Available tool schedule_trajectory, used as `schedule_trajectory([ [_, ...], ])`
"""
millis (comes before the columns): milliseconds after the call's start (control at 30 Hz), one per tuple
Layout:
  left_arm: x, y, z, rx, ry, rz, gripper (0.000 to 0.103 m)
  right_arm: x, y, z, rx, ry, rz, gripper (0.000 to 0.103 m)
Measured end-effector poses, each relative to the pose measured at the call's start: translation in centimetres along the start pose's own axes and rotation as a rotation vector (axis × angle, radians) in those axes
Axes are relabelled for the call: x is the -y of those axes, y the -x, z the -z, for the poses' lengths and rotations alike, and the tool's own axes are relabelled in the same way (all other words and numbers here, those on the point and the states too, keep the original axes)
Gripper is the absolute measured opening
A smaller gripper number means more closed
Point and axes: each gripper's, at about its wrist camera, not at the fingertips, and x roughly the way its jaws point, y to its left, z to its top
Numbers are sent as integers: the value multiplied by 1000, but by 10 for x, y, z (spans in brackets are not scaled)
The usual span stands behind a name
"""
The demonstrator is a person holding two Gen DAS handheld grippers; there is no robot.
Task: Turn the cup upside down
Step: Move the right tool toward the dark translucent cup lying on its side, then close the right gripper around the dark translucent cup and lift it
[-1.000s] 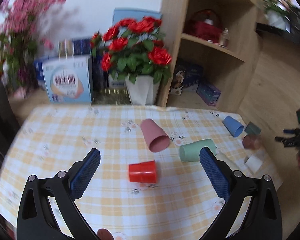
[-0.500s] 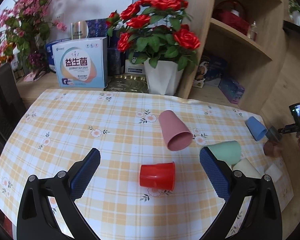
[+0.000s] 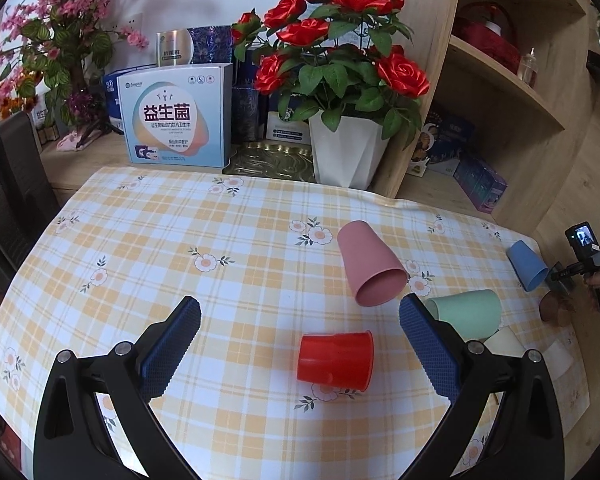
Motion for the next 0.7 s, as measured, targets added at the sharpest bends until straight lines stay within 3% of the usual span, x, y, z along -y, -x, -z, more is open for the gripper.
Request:
schedule_trajectory([
  [367, 11, 2, 1, -9, -16, 28, 97, -5, -6, -1, -14, 18, 45, 67],
  [467, 6, 6, 2, -3, 0, 23, 97, -8, -3, 3, 14, 1, 68, 64],
  [700, -3, 17, 4, 12, 21, 22, 97, -3, 32, 11, 113, -62, -3, 58],
])
